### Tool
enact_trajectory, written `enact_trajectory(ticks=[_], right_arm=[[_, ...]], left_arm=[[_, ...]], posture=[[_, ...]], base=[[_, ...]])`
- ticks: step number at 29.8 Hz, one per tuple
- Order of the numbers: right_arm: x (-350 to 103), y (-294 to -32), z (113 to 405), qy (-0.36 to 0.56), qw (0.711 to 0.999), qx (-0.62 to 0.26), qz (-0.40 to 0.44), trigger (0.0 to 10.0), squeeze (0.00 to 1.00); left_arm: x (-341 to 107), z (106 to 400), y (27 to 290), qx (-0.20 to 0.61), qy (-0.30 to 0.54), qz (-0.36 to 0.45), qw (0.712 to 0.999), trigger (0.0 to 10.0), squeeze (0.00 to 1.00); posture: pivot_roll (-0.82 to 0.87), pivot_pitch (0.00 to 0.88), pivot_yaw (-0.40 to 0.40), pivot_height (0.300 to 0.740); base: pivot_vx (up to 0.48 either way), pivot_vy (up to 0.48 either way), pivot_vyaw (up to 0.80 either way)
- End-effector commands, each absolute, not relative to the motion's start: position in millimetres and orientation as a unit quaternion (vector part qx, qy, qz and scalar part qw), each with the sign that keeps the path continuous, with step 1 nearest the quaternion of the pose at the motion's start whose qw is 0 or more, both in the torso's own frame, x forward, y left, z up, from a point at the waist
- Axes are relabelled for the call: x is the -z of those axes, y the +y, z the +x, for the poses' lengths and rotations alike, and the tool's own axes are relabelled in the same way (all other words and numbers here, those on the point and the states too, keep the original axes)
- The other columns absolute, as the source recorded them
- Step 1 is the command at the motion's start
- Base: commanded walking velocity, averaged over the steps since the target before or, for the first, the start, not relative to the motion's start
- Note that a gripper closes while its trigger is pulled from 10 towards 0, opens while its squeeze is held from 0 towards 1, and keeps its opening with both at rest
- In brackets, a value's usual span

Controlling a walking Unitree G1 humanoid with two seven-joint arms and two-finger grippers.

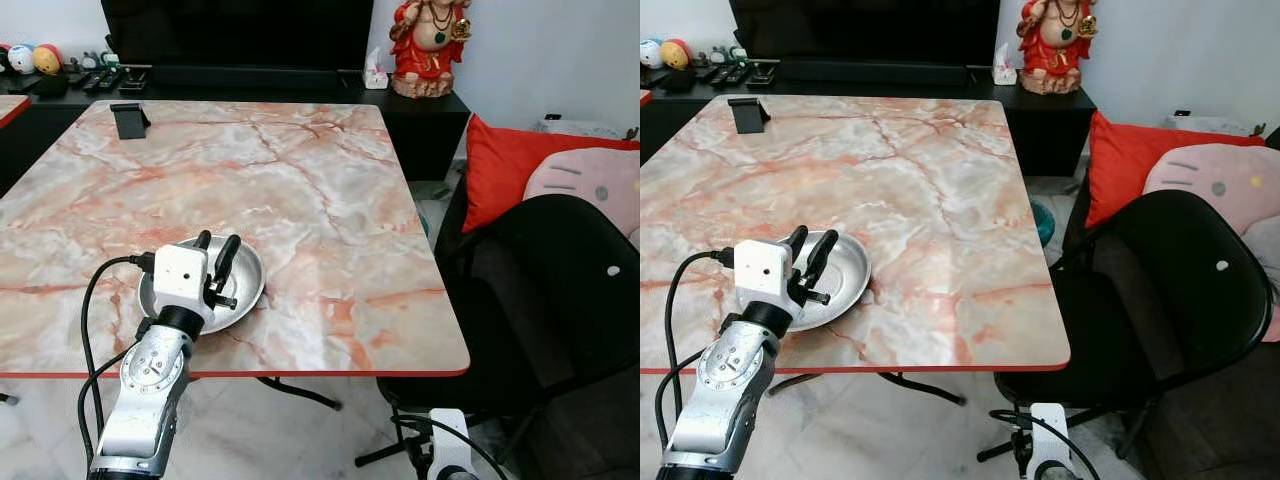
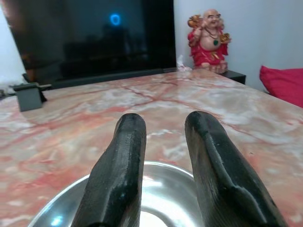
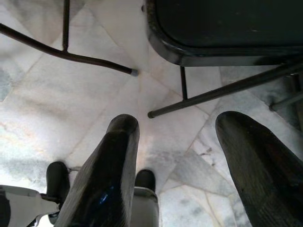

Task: Setting the table

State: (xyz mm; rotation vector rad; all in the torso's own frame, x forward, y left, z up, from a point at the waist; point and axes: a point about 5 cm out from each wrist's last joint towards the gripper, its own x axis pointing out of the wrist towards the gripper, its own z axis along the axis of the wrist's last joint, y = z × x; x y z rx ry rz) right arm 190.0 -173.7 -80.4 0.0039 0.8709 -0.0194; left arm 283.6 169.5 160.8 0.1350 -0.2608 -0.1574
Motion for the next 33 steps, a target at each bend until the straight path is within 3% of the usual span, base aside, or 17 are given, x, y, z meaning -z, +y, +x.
enact_trajectory(ticks=[1,33], right_arm=[[80.8,-174.5,188.8,0.422,0.906,0.018,0.009,10.0,0.0],[79.4,-173.7,192.3,0.421,0.907,0.011,0.008,10.0,0.0]], left_arm=[[-162.6,285.6,172.2,0.068,-0.13,0.066,0.987,10.0,0.0],[-168.8,288.0,171.1,0.052,-0.134,0.058,0.988,10.0,0.0]], posture=[[-0.01,0.0,-0.036,0.719],[0.01,0.0,-0.04,0.719]], base=[[0.0,0.341,0.0],[0.0,0.367,0.0]])
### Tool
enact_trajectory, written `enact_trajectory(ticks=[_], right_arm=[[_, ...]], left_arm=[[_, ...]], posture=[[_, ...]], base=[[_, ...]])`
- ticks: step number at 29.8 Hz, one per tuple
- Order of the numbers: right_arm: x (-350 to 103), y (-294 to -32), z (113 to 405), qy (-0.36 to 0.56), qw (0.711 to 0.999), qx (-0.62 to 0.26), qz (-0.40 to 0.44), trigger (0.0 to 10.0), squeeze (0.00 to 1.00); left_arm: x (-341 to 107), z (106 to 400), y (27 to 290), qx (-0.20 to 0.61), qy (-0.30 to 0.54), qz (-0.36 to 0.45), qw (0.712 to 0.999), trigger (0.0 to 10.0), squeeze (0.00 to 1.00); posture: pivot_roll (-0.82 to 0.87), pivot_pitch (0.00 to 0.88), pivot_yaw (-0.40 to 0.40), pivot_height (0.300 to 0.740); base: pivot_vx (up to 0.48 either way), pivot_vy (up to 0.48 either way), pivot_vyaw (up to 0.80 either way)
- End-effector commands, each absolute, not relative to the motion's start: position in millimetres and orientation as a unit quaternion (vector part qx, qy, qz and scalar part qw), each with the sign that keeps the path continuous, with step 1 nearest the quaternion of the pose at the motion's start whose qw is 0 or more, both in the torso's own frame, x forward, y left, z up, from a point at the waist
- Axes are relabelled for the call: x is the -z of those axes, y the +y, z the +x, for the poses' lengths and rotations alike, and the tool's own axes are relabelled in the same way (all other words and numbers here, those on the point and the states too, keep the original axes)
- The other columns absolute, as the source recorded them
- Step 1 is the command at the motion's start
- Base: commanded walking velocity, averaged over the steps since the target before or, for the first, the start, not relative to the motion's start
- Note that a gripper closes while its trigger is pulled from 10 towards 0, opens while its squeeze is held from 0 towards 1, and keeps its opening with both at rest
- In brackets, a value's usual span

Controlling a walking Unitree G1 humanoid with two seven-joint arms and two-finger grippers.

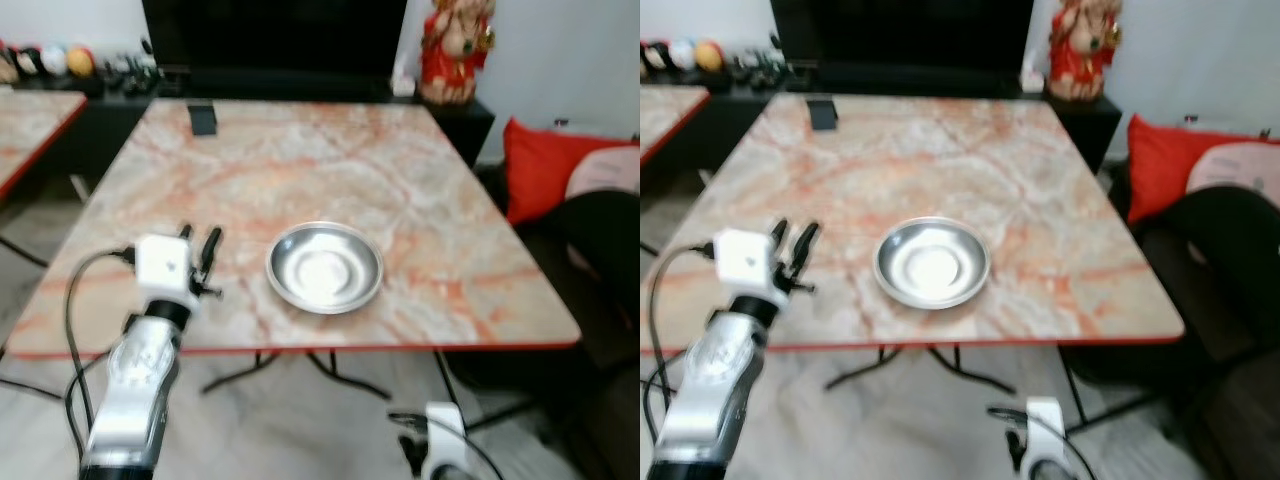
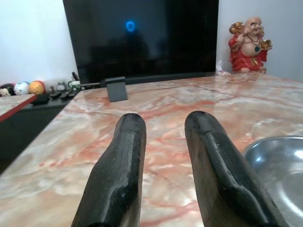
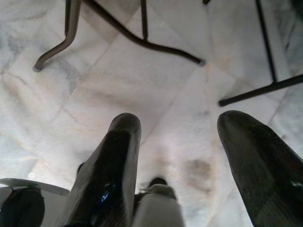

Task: Setting the table

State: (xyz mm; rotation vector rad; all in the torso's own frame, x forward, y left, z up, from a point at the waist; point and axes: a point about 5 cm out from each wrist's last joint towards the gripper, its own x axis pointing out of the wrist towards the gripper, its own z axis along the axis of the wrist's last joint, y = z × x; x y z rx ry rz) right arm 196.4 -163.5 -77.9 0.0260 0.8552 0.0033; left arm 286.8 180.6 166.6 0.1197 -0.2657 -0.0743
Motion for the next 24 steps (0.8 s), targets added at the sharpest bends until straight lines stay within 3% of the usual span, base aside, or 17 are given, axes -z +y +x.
enact_trajectory(ticks=[1,24], right_arm=[[79.3,-173.8,192.4,0.421,0.907,0.01,0.007,10.0,0.0],[79.5,-173.6,192.1,0.424,0.906,-0.004,-0.004,10.0,0.0]], left_arm=[[-169.0,287.9,171.1,0.051,-0.134,0.059,0.988,10.0,0.0],[-168.3,289.1,169.2,0.046,-0.133,0.056,0.989,10.0,0.0]], posture=[[0.01,0.0,-0.042,0.719],[0.01,0.0,-0.041,0.719]], base=[[0.0,0.375,0.0],[0.0,0.373,0.0]])
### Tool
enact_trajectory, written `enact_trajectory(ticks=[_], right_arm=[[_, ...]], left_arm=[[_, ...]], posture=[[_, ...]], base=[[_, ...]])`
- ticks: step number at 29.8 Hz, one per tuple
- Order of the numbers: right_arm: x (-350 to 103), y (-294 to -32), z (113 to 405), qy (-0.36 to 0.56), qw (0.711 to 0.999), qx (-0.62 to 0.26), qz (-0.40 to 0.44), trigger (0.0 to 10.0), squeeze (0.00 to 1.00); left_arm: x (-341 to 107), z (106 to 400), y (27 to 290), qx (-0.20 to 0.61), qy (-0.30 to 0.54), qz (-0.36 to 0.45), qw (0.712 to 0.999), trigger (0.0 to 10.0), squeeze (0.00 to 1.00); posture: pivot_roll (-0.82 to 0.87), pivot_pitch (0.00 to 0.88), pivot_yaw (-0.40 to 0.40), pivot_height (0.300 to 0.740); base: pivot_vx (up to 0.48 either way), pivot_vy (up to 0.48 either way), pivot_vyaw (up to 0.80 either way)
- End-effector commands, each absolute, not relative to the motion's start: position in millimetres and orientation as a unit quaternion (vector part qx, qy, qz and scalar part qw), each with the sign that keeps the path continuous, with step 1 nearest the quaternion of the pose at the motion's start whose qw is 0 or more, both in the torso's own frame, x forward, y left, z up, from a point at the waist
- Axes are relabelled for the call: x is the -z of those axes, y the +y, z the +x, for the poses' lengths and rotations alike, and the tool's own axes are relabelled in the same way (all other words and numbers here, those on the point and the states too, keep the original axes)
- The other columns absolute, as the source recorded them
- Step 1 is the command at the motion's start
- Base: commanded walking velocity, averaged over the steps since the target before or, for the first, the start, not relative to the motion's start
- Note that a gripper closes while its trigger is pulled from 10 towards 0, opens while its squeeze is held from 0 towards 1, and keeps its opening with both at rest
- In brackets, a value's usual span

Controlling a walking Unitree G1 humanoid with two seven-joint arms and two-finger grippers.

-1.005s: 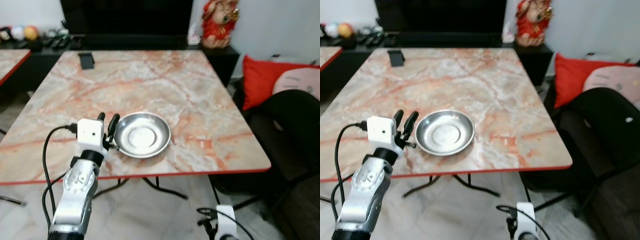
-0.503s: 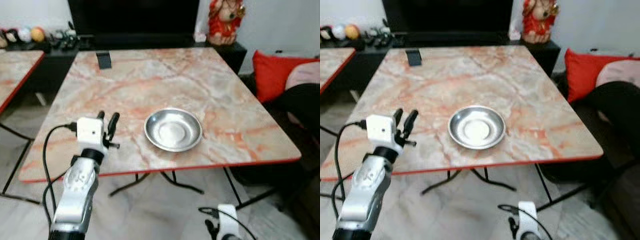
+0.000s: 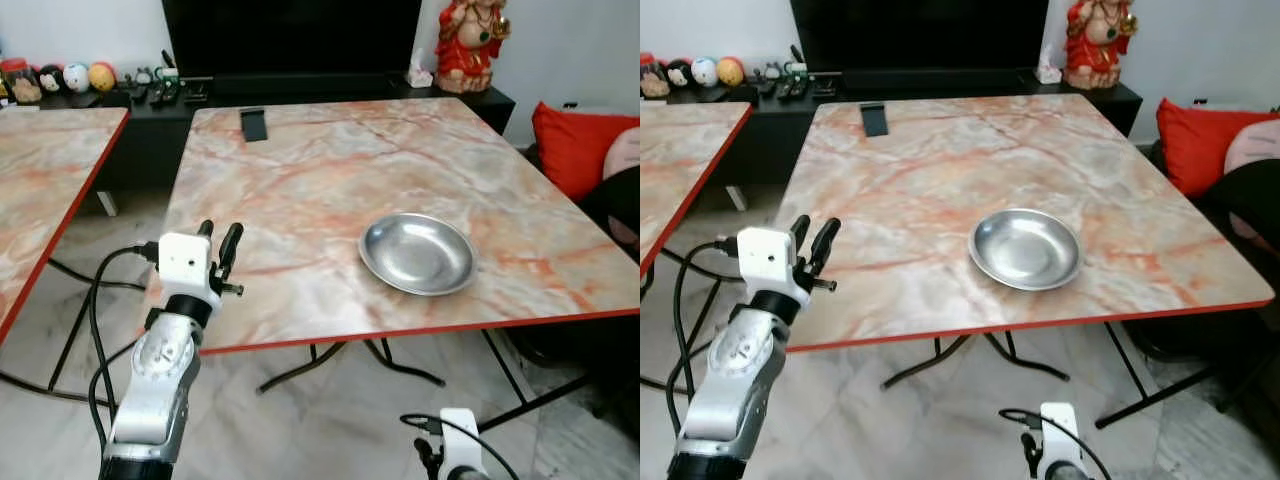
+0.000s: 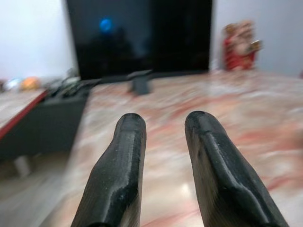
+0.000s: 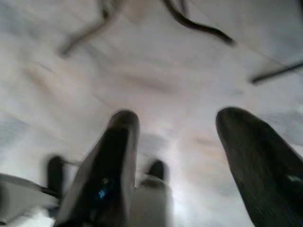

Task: Setting the table

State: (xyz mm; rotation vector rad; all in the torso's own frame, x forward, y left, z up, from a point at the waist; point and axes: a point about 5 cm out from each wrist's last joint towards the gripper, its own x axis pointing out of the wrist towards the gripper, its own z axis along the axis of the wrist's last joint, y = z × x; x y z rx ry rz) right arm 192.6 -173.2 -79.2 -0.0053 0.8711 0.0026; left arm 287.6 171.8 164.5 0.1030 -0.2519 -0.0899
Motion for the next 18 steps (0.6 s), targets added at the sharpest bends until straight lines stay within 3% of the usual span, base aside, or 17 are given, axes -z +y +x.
enact_trajectory(ticks=[1,18], right_arm=[[79.6,-173.7,191.7,0.424,0.906,-0.005,-0.006,10.0,0.0],[80.8,-174.0,189.3,0.425,0.905,0.001,0.0,10.0,0.0]], left_arm=[[-168.4,289.3,168.4,0.046,-0.133,0.055,0.989,10.0,0.0],[-168.3,290.7,165.4,0.05,-0.132,0.053,0.988,10.0,0.0]], posture=[[0.01,0.0,-0.041,0.719],[0.0,0.0,-0.04,0.719]], base=[[0.0,0.371,0.0],[0.0,0.377,0.0]])
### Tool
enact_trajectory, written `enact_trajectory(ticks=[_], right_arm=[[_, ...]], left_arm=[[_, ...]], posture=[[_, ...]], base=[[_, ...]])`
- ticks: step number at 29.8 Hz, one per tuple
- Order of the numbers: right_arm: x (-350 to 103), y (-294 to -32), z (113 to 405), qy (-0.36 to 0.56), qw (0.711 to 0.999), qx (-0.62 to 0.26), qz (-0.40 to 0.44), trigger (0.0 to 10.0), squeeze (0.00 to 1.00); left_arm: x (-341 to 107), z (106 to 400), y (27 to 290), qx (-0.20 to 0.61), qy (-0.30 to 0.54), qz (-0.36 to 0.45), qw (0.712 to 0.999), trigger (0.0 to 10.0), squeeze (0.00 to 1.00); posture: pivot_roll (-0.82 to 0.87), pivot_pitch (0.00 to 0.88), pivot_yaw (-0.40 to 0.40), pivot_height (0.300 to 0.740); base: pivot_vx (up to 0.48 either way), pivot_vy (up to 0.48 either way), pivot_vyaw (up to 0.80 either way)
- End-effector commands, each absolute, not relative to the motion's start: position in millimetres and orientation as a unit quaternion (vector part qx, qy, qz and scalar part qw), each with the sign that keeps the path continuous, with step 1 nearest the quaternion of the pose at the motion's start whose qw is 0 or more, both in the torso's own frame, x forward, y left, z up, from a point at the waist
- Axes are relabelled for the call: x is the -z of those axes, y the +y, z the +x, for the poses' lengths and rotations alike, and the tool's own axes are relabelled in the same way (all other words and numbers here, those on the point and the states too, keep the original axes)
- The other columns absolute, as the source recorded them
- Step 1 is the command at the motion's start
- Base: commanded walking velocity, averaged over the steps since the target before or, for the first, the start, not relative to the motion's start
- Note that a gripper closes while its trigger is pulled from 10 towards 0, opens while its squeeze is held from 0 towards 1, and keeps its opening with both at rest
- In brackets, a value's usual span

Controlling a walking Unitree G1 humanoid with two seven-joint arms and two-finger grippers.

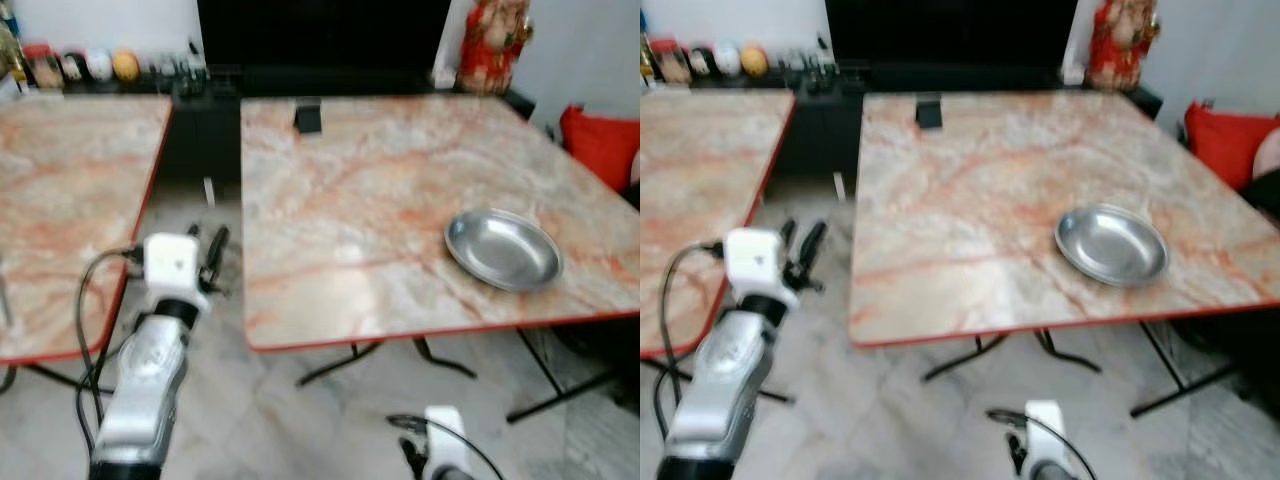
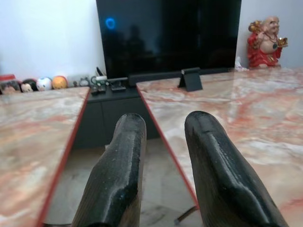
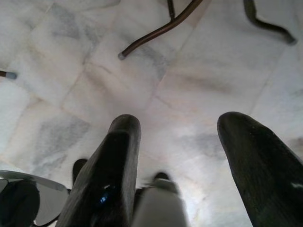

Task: Setting the table

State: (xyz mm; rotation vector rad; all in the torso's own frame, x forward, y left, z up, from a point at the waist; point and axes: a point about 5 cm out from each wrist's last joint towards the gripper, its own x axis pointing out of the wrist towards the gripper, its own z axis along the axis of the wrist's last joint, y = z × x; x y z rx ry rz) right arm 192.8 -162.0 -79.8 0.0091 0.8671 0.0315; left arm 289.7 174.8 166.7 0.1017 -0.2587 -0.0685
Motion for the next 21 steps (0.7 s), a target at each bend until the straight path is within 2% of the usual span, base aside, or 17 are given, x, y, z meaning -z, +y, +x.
enact_trajectory(ticks=[1,8,19,21], right_arm=[[80.7,-173.9,189.4,0.425,0.905,0.001,0.001,10.0,0.0],[79.6,-173.3,191.4,0.42,0.907,-0.004,-0.001,10.0,0.0],[78.7,-173.0,193.0,0.418,0.908,-0.007,0.002,10.0,0.0],[78.6,-172.9,193.3,0.417,0.909,-0.005,0.005,10.0,0.0]], left_arm=[[-168.4,290.8,165.5,0.05,-0.132,0.053,0.988,10.0,0.0],[-169.1,292.2,165.6,0.049,-0.133,0.053,0.988,10.0,0.0],[-168.9,292.2,165.9,0.045,-0.133,0.053,0.989,10.0,0.0],[-169.4,292.7,167.1,0.044,-0.133,0.054,0.989,10.0,0.0]], posture=[[0.0,0.0,-0.04,0.719],[0.0,0.0,-0.042,0.719],[-0.01,0.0,-0.044,0.719],[-0.01,0.0,-0.045,0.719]], base=[[0.0,0.379,0.0],[0.0,0.379,0.0],[0.0,0.378,0.72],[0.0,0.377,0.0]])
